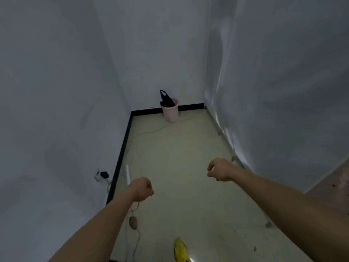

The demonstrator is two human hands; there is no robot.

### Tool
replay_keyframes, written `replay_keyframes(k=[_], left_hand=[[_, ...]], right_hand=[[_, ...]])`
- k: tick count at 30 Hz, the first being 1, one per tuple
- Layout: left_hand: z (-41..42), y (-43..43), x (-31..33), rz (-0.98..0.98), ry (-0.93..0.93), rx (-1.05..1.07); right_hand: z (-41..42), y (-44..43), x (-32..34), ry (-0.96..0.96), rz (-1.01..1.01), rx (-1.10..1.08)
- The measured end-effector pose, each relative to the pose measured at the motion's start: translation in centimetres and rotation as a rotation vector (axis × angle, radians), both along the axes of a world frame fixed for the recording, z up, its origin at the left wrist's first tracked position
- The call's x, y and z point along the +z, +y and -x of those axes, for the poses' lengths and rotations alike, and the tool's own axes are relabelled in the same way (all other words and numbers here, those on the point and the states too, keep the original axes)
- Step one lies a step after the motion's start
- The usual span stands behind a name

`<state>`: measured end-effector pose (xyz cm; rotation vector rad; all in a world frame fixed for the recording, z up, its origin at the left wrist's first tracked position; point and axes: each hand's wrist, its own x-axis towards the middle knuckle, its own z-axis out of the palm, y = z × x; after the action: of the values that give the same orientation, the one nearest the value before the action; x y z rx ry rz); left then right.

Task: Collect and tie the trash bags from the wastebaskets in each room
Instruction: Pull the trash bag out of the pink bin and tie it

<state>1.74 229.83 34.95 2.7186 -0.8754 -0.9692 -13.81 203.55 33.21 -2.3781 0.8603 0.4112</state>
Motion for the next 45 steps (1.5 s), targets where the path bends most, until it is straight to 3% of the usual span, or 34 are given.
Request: replay_keyframes(k=[5, 10, 19, 27, 36, 45], left_hand=[[-12.4, -6.5, -0.2, 0.017, 0.036, 0.064], [-23.6, -14.1, 1.8, 0.065, -0.009, 0.095], [-39.1, -28.8, -1.0, 0.032, 0.012, 0.056], [-55.6, -42.1, -0.6, 0.082, 0.007, 0.216], [-70.3, -50.2, -4.0, 0.046, 0.141, 0.330], [-91.2, -61.6, -7.6, 0.051, 0.173, 0.283]], right_hand=[[-12.4, -7.4, 0.2, 0.034, -0.027, -0.015], [-22.6, -14.3, 2.1, -0.061, -0.019, -0.058], [-39.2, -29.4, -1.4, 0.012, -0.080, -0.071], [-57.9, -45.4, -1.2, -0.026, -0.068, -0.021], [-76.7, -54.4, -2.7, 0.010, -0.103, 0.101], [-95.0, -65.2, -5.9, 0.042, -0.112, 0.014]])
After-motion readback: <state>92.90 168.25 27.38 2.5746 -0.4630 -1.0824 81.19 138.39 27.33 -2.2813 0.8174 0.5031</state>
